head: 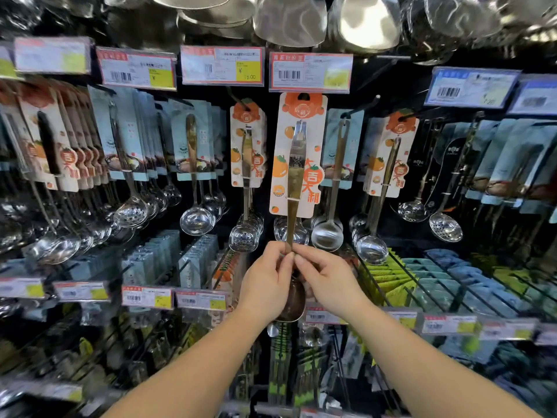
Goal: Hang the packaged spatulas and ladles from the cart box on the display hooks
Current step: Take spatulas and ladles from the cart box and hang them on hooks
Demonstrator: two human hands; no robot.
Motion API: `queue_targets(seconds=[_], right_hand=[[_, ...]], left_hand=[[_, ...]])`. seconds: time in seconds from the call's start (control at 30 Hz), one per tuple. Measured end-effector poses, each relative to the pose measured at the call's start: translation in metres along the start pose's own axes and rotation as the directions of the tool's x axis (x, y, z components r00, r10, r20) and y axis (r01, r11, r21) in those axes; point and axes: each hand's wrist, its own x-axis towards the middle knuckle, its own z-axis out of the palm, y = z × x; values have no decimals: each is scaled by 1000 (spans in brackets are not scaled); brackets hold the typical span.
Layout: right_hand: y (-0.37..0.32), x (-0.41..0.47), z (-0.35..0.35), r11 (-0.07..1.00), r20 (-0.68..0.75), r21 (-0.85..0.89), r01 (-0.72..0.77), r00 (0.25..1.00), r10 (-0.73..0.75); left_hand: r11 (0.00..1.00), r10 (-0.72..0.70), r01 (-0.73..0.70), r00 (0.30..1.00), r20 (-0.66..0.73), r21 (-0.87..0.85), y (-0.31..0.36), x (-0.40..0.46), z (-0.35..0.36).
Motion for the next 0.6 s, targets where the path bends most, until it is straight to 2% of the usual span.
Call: queue_targets(seconds=[0.17, 0.4, 0.6], right_hand=[[2, 7, -2, 1000, -49, -5, -3, 999, 3], [13, 10, 3, 998, -10, 21, -59, 998, 59], [10, 24, -2, 997, -7, -40, -63, 998, 63]], left_hand=[[1000, 28, -28, 999, -22, -2, 4, 9, 2], [998, 0, -1, 1000, -27, -56, -13, 17, 8], [994, -105, 106, 993, 55, -17, -16, 45, 9]])
